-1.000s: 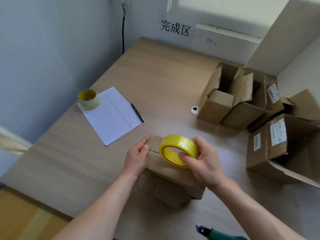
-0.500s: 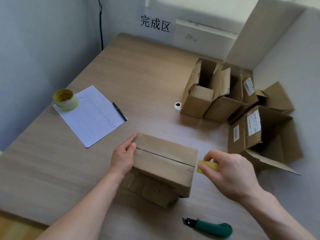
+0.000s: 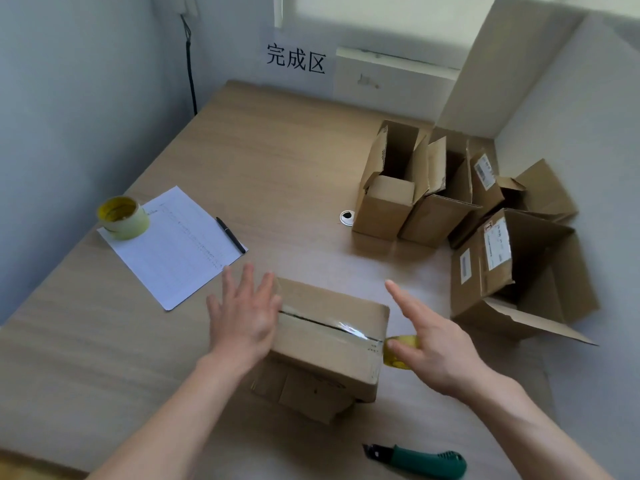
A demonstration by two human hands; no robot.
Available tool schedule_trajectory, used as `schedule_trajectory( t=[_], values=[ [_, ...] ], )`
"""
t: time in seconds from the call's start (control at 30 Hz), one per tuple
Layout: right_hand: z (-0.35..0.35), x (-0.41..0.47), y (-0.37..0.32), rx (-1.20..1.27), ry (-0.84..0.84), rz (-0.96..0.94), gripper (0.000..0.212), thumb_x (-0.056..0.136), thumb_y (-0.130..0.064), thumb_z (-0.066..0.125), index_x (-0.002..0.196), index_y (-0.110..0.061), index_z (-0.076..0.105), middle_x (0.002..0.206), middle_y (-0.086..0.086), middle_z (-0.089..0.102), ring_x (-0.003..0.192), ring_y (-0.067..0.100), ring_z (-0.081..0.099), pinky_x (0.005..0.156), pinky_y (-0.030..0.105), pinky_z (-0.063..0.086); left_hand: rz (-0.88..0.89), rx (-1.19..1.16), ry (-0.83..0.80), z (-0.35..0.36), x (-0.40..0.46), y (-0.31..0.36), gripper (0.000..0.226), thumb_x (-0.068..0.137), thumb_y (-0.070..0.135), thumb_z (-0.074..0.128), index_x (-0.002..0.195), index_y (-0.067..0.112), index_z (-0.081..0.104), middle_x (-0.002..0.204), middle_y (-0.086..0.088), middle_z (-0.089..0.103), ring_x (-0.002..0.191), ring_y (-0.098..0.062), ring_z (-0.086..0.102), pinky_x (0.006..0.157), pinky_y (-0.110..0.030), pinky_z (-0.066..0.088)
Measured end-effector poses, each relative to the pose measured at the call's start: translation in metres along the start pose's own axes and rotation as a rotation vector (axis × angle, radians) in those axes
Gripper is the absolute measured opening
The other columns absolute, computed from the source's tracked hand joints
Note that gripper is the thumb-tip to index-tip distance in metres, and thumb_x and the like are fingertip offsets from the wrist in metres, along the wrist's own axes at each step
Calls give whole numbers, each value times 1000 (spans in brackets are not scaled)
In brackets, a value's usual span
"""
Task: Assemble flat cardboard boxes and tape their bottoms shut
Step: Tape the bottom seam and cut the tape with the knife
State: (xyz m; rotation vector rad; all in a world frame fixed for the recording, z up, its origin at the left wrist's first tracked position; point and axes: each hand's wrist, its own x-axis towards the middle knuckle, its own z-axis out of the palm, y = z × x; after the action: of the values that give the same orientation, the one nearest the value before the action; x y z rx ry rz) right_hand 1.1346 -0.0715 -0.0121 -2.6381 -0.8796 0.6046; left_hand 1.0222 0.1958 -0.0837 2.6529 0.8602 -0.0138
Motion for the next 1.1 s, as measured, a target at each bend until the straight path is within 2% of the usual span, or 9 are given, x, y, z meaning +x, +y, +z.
schedule_trajectory(
  t=[0.1, 0.17, 0.33, 0.5, 0.6, 0.7, 0.83, 0.97, 1.1],
  values=[
    [-6, 10, 0, -89, -140, -35, 78, 90, -49, 55, 135, -75, -2, 151, -16, 44, 126, 16, 52, 98, 34, 45, 180, 57, -164, 3, -23, 66, 107, 71, 86, 3, 154, 19, -6, 158, -4, -28, 145, -30, -26, 115, -55, -10],
    [-5, 11, 1, -113, -133, -24, 74, 88, -47, 54, 141, -69, 6, 146, -16, 49, 124, 18, 53, 95, 33, 46, 349, 52, -214, 19, -51, 107, 124, 60, 95, 9, 150, 14, -19, 150, -7, -41, 141, -30, -35, 113, -51, -19],
    [1, 1, 5, 274, -152, 16, 60, 82, -48, 57, 139, -57, 37, 139, -15, 56, 124, 10, 54, 104, 38, 44, 701, 198, -185, 11, -46, 97, 101, 83, 53, 47, 153, 9, -9, 159, -12, -24, 147, -31, -22, 116, -44, -14],
    [10, 15, -10, 455, 98, 119, 25, 81, -43, 72, 90, -24, 61, 87, -7, 69, 81, 8, 64, 80, 40, 53, 936, 27, -281, -17, -21, 83, 79, 81, 20, 64, 151, 15, 26, 164, -5, 7, 150, -21, 2, 121, -41, 3],
    [18, 21, -20, 550, 123, 162, 28, 76, -29, 80, 86, -21, 56, 80, -1, 67, 73, 19, 66, 75, 46, 55, 857, -198, -60, -15, -30, 62, 51, 74, 4, 66, 124, 8, 56, 159, -11, 24, 148, -29, 21, 118, -45, 22],
    [23, 22, -25, 539, 107, 179, 46, 74, -33, 78, 110, -34, 49, 85, -3, 68, 77, 18, 67, 77, 45, 55, 693, -313, 225, -4, -47, 45, 33, 64, 4, 75, 93, 7, 58, 142, -15, 45, 131, -34, 42, 105, -48, 38],
    [24, 22, -36, 399, 82, 108, 75, 79, -37, 68, 134, -66, 25, 95, -13, 60, 86, 13, 61, 85, 38, 49, 235, -541, 478, 13, -76, 37, 40, 60, 11, 83, 82, 19, 51, 97, 0, 51, 88, -14, 47, 80, -19, 38],
    [30, 25, -47, 381, 79, 99, 69, 85, -33, 63, 143, -56, 34, 111, -10, 59, 102, 13, 55, 97, 38, 46, -135, -1046, 239, 21, -105, 47, 33, 67, 48, 75, 82, 27, 56, 76, 8, 65, 68, -4, 59, 63, -12, 44],
    [34, 27, -47, 390, 92, 109, 64, 85, -31, 61, 141, -52, 40, 97, -16, 63, 93, 11, 57, 93, 38, 48, -194, -1273, -8, 25, -110, 59, 49, 62, 36, 80, 102, 21, 56, 90, 6, 72, 82, -15, 70, 74, -26, 55]
  ],
)
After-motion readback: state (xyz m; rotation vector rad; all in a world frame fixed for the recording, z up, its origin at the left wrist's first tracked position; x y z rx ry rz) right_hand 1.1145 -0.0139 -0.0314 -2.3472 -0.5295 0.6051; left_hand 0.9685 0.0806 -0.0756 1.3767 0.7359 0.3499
